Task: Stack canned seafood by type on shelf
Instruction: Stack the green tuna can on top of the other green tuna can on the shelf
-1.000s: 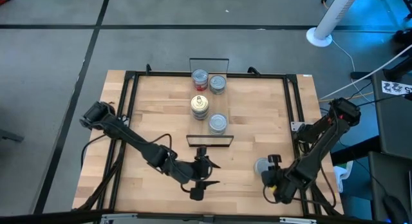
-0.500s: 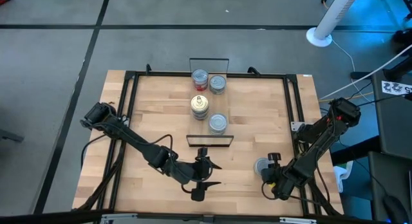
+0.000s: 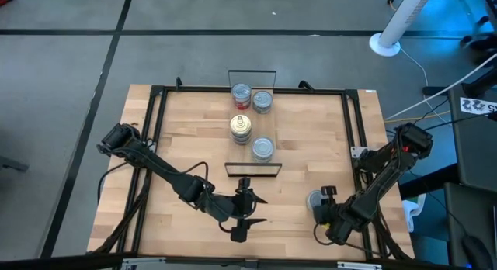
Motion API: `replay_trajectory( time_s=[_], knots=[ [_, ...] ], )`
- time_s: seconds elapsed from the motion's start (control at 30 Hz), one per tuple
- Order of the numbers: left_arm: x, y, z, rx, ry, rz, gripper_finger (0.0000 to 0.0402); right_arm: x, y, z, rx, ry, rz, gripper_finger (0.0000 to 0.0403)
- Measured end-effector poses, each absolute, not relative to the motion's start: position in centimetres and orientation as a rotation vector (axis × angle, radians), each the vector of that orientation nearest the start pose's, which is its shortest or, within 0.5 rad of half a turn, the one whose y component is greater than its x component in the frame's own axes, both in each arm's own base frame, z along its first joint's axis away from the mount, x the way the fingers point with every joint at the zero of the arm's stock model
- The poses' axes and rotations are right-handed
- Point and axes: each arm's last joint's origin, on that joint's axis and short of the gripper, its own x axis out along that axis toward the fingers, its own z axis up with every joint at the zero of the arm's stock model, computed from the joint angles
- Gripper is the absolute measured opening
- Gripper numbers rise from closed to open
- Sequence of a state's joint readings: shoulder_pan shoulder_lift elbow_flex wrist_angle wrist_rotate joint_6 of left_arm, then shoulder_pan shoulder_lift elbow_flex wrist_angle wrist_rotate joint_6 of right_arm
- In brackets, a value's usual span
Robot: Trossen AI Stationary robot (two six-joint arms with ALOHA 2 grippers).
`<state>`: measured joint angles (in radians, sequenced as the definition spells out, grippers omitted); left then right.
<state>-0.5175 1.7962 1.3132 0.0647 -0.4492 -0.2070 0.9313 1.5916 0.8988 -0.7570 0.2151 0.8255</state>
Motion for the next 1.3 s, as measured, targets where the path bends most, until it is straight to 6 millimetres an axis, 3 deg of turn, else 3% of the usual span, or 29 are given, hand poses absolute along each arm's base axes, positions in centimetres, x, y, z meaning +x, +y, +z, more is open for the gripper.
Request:
replay_trajectory(
  time_s=[0.63, 1.0, 1.3],
  knots=[
    [36.22, -19.16, 26.20, -0.005, 0.375, -0.030, 0.0237, 16.25, 19.97, 15.72, -0.232, 1.258, -0.087, 0.0110],
    [36.22, -19.16, 26.20, -0.004, 0.375, -0.030, 0.0237, 16.20, 19.90, 15.75, -0.242, 1.259, -0.093, 0.0011],
    [36.22, -19.16, 26.20, 0.032, 0.375, -0.036, 0.0237, 16.19, 19.90, 15.75, -0.242, 1.260, -0.093, 0.0002]
  ],
)
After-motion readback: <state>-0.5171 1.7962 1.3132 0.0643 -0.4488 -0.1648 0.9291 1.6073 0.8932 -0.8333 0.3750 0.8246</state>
